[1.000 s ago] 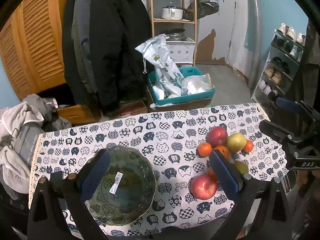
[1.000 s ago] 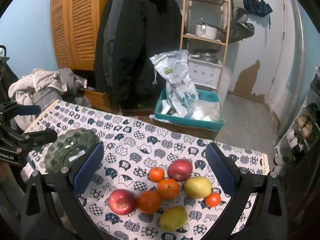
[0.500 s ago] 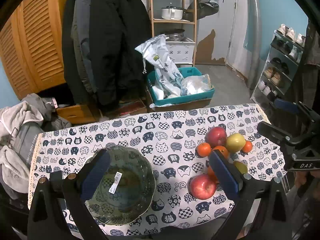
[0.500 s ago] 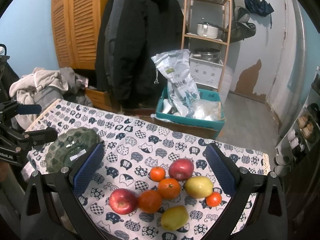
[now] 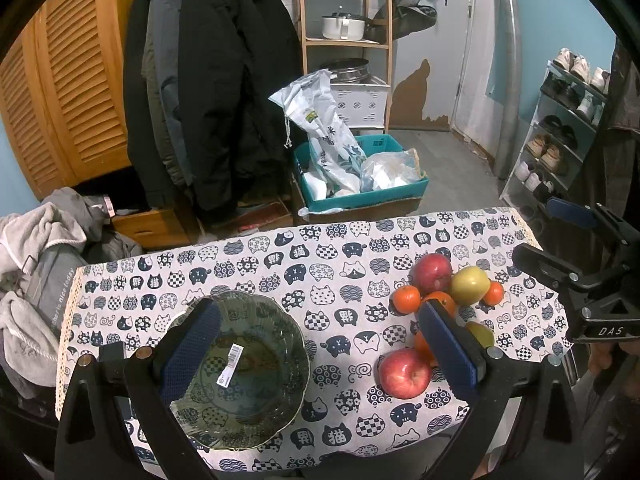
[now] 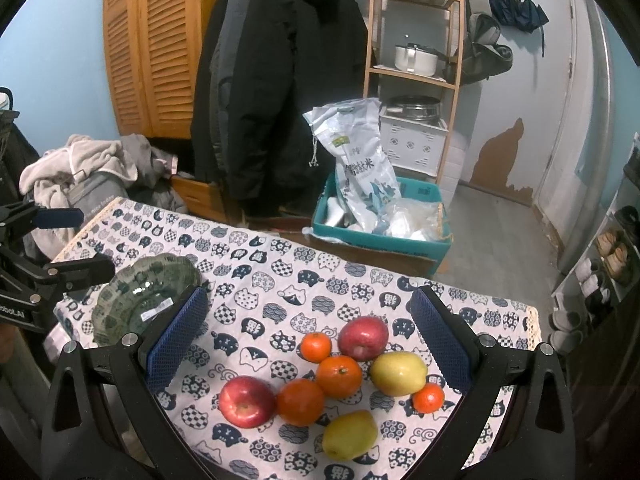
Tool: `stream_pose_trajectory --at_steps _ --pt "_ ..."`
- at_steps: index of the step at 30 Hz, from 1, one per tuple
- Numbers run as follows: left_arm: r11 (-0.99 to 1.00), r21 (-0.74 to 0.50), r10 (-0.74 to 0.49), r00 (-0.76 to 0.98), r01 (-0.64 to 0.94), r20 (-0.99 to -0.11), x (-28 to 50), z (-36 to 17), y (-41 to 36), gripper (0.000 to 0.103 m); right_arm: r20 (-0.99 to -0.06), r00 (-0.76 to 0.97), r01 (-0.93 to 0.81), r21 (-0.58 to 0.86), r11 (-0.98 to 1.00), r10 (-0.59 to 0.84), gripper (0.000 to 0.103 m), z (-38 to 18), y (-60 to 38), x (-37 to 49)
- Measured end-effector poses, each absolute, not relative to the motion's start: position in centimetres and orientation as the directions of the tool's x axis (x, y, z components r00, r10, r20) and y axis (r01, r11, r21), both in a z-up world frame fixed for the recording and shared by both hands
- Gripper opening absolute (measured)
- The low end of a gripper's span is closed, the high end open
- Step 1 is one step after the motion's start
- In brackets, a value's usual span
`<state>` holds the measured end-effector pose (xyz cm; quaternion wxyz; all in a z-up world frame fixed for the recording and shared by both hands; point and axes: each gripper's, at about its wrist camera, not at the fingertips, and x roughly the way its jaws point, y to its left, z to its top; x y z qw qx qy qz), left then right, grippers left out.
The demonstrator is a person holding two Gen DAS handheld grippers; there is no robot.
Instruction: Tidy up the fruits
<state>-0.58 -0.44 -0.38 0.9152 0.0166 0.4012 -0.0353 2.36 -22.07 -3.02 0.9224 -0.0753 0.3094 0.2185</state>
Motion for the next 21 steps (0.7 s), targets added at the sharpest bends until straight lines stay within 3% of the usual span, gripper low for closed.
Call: stream_pose_trajectory --at_steps 21 --pt "0.997 0.001 -0.054 0.673 0.080 -0.737 -0.8 -0.4 -0.7 0.101 -0.606 0.710 -0.451 -0.001 0.893 0.358 0.100 -3.2 -22.2 2.3"
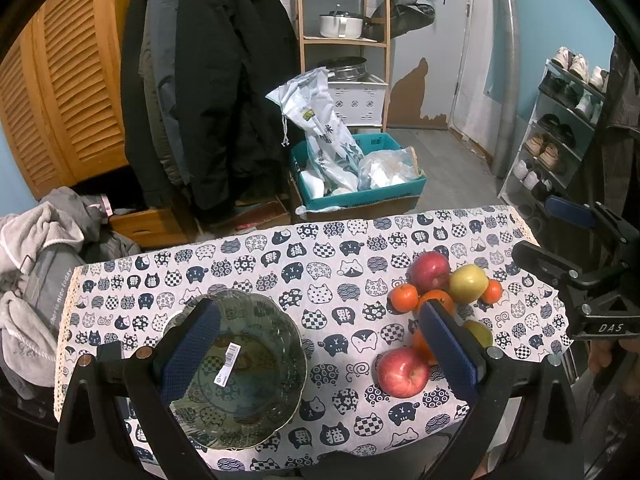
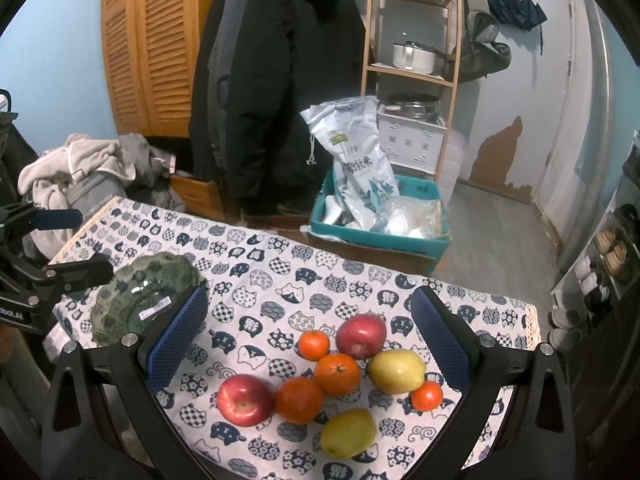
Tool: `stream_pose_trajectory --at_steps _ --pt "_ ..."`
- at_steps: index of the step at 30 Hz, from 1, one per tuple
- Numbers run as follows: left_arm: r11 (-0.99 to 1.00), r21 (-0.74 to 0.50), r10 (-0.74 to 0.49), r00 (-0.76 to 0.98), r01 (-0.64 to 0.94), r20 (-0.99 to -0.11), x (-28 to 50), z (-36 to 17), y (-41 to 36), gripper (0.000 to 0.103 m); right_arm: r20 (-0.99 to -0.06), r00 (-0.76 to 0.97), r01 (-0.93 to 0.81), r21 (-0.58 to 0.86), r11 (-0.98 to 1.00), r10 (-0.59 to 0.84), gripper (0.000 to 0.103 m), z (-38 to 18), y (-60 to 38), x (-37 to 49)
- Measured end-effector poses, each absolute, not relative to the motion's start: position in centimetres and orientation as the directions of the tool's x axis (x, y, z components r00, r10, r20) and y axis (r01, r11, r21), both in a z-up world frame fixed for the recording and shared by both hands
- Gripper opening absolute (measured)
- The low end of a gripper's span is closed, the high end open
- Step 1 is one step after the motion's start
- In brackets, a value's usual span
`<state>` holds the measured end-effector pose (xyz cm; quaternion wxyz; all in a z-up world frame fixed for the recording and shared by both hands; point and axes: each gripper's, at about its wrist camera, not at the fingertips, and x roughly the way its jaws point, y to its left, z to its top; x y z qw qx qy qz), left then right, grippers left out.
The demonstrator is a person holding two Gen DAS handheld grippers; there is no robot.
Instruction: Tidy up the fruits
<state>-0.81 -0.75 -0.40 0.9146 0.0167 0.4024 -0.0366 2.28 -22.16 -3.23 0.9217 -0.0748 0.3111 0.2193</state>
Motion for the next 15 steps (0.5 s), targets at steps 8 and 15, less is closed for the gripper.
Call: stream_pose_trajectory --at_steps 8,15 --pt "0.996 0.002 -0.060 0.669 0.092 -0.741 -0.7 -0.5 -1.4 0.101 -0.608 0.710 -0.445 0.004 0.895 0.355 0.100 -3.7 -22.3 2.1" --pt "0.994 0.008 -0.063 0.652 0.105 -0.755 0.1 -1.4 -1.6 0.101 -0.615 0.709 -0.429 0.013 0.903 0.346 0.100 -3.9 -23.4 2.0"
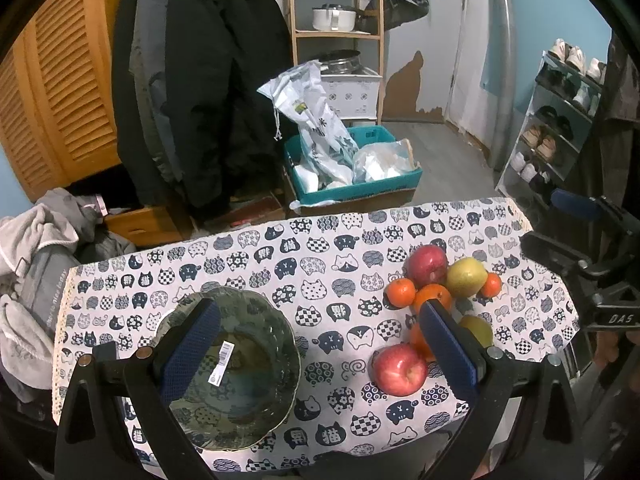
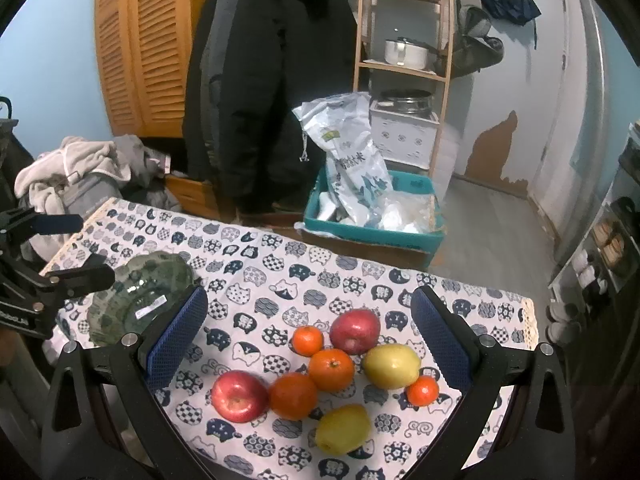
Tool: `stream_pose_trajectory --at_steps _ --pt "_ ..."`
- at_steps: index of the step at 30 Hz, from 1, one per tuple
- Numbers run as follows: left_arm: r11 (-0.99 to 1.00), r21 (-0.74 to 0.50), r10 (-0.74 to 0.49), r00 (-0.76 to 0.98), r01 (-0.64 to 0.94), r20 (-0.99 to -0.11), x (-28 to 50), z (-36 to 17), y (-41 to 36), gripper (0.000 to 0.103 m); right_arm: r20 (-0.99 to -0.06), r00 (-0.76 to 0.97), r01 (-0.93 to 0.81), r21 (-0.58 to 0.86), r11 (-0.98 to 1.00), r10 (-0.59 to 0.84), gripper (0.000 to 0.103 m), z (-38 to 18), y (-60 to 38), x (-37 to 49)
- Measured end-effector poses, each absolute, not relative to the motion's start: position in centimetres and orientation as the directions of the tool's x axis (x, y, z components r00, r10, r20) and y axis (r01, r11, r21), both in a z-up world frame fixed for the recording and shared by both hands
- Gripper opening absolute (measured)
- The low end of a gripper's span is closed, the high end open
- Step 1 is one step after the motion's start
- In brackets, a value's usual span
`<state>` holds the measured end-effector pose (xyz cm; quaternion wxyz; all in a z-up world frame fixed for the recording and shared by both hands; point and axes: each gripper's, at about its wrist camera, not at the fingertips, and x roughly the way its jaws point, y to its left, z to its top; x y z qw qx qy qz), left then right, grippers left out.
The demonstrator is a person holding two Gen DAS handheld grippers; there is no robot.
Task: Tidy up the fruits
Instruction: 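Grasp the red apple with the left tool while the right tool grasps the green pear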
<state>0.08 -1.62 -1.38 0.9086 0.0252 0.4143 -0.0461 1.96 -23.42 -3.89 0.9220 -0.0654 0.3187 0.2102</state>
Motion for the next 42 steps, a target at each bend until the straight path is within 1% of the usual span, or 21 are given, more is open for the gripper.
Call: stream_pose_trajectory --at_steps 7,13,17,19,25,30,35,39,42 --pt "0.993 -0.004 -0.078 0.621 0.120 -0.780 0.8 -2.8 -2.2 0.101 -0.636 0.702 -0.399 0.021 0.917 0.321 0.100 -3.7 -24.9 2.8" --pt "0.987 -0.007 -0.098 0.570 0.160 -0.816 1.4 -5.4 -3.8 0.101 -0.687 0.667 -0.355 0.048 0.934 0.289 0.100 -5.2 -26.5 3.7" --pt "0.983 0.000 -0.097 0.512 0.186 -0.854 2.1 -8.2 -5.1 0.101 -0.729 0.633 -0.320 0.058 0.946 0.259 0.100 -6.9 -27.7 4.2" --pt "0.980 -0.003 -0.100 0.487 0.197 -0.868 2.2 -9.2 -5.6 0.101 -0.751 0.611 -0.307 0.064 0.950 0.248 0.100 -8.0 -28.1 4.5" --pt "0.975 -0.069 -0.150 0.396 0.212 -0.906 2.7 -12.0 -6.8 0.101 -0.826 0.520 -0.275 0.079 0.958 0.217 0.100 -11.9 -29.3 5.0" --pt "0.969 -0.070 -0.150 0.338 0.236 -0.929 3.0 -14.3 -8.3 0.101 -0.881 0.418 -0.258 0.118 0.959 0.221 0.100 -15.5 -29.9 5.3" --pt "0.963 -0.094 -0.162 0.267 0.251 -0.950 3.3 -16.3 -9.2 0.101 -0.918 0.338 -0.265 0.120 0.957 0.209 0.100 -18.5 -29.7 5.6" --pt "0.963 -0.077 -0.146 0.258 0.259 -0.955 3.5 -17.3 -9.6 0.101 -0.938 0.289 -0.283 0.106 0.953 0.190 0.099 -20.8 -29.2 5.9" --pt "0.964 -0.077 -0.142 0.244 0.255 -0.959 3.6 -18.1 -9.7 0.101 -0.951 0.256 -0.294 0.097 0.951 0.176 0.097 -22.2 -28.9 6.0"
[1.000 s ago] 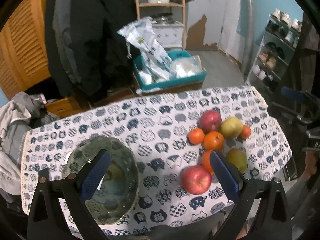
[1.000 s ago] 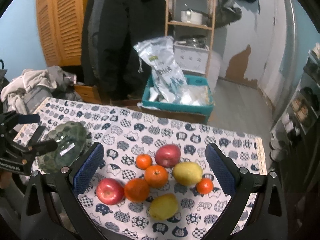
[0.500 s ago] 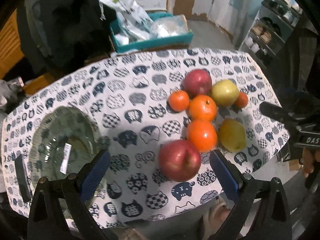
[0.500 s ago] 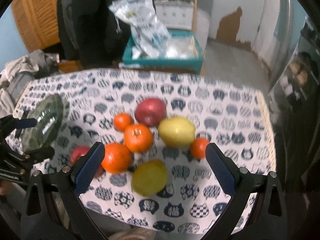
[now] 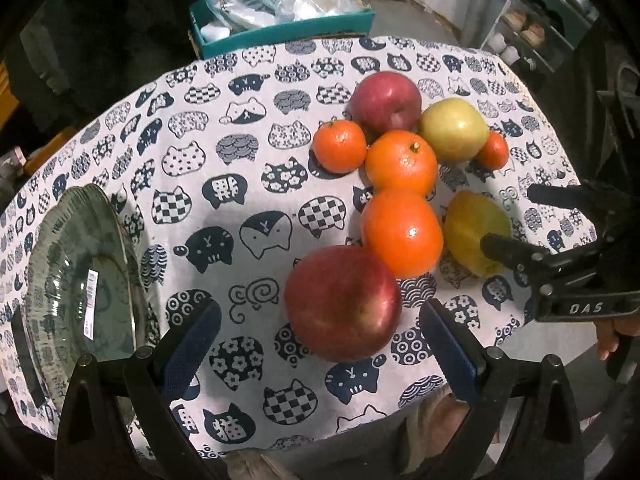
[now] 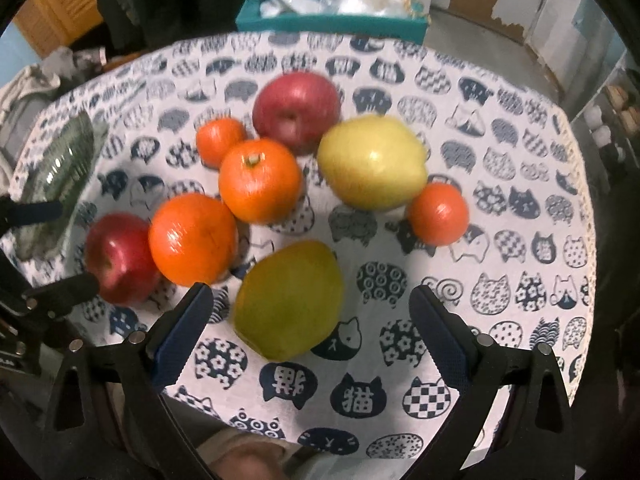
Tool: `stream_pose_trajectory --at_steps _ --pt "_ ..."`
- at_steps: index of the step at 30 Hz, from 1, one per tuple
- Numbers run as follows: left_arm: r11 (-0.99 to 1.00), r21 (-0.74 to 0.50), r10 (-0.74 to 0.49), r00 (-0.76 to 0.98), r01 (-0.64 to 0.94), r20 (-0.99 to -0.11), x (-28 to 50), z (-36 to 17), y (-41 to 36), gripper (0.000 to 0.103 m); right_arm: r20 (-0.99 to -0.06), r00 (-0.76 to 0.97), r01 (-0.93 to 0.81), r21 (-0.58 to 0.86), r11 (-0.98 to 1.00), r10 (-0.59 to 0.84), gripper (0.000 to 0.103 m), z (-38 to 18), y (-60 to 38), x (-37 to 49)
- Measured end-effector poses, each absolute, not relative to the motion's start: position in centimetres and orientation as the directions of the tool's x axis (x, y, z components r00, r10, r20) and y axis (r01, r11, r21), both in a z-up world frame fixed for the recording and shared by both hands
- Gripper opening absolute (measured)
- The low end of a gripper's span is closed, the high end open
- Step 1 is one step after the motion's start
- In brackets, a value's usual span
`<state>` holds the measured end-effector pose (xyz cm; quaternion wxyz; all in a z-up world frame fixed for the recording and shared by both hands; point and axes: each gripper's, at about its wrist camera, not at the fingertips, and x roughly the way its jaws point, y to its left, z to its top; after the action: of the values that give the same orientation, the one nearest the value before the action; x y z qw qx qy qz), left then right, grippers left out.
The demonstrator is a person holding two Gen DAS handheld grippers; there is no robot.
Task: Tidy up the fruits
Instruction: 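Grasp the red apple with the left tool while the right tool grasps the green pear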
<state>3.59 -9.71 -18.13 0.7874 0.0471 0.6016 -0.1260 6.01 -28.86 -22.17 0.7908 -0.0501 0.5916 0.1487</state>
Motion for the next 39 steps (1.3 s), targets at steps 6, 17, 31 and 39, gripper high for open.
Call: stream_pose_trajectory --at_steps 6,17,31,39 --pt "0.960 -0.079 -0.138 0.209 0.269 -0.968 3.8 -19.7 -10.4 0.101 -0.959 0.226 -0.308 0.096 0.946 0.171 0.096 -23.6 -28.3 6.3" --pt "0.963 -0.110 -0.147 0.138 0.247 -0.979 5.3 -23.0 -10.3 0.101 -0.961 0.155 -0.315 0.174 0.933 0.231 0.072 -25.7 -27.6 7.0" --pt "0.939 -0.134 -0.193 0.162 0.316 -0.968 5.8 -24.1 -11.6 0.078 -0.955 0.207 -0.315 0.141 0.938 0.213 0.070 -25.1 -27.9 6.3" --pt "0.940 -0.096 -0.169 0.200 0.328 -0.965 4.9 -23.1 -11.7 0.077 -0.938 0.276 -0.296 0.126 0.947 0.212 0.070 -23.2 -29.0 6.4"
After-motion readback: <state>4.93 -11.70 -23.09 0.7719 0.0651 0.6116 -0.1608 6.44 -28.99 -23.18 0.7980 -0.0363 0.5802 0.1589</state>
